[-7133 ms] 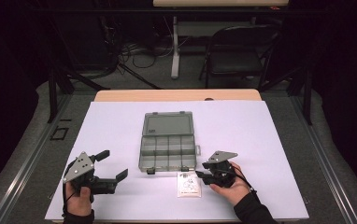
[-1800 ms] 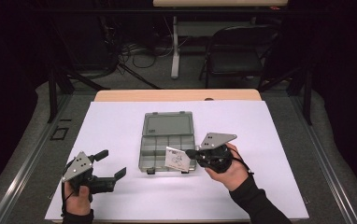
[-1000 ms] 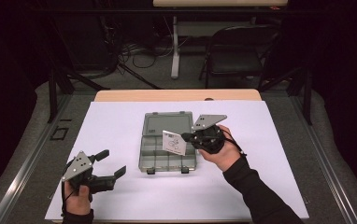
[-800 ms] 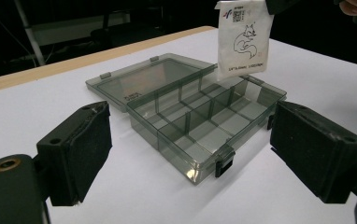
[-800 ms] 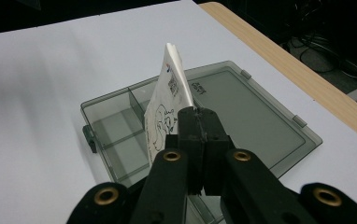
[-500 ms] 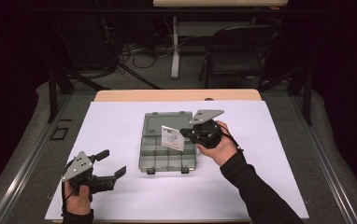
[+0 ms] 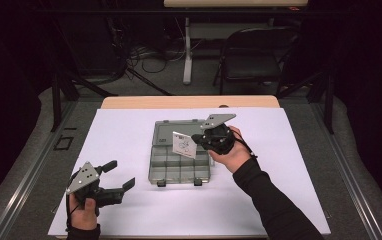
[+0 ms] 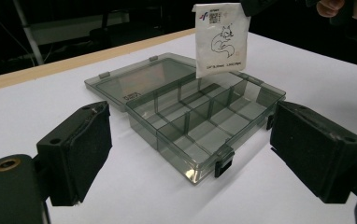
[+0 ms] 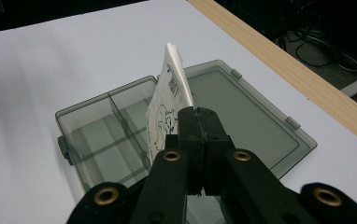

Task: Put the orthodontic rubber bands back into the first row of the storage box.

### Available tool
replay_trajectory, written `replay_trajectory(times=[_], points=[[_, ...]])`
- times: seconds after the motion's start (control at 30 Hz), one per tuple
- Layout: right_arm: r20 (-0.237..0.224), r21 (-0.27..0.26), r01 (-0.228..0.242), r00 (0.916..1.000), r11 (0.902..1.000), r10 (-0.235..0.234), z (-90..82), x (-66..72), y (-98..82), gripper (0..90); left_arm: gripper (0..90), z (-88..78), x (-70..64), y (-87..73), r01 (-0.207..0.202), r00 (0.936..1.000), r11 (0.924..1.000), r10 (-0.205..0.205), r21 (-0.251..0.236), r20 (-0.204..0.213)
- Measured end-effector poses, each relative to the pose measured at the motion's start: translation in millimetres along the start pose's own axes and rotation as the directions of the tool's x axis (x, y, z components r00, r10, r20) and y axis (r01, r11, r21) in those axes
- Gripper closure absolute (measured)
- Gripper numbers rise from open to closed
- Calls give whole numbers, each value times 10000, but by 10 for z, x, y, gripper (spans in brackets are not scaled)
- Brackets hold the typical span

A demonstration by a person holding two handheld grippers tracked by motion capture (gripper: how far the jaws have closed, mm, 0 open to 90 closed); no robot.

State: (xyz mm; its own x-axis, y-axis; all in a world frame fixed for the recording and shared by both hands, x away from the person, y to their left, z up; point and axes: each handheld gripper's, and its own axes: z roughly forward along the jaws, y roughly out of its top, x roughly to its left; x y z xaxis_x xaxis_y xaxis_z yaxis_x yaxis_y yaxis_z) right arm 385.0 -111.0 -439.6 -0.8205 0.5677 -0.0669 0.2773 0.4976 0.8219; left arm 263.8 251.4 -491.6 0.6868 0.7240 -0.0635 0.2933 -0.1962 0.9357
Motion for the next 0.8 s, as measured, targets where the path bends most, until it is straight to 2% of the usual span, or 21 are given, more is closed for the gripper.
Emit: replay_trajectory(times=[0.47,0.8], points=[[205,169,-138,9997,9998,134,188,-76,-39,900,127,-11,7,1,-45,10000,10000,45,7,-12],[217,293,-59,9998,9996,52,246,-108,-88,900,128,-12,6,-1,-65,10000,10000,65,-8,-14]])
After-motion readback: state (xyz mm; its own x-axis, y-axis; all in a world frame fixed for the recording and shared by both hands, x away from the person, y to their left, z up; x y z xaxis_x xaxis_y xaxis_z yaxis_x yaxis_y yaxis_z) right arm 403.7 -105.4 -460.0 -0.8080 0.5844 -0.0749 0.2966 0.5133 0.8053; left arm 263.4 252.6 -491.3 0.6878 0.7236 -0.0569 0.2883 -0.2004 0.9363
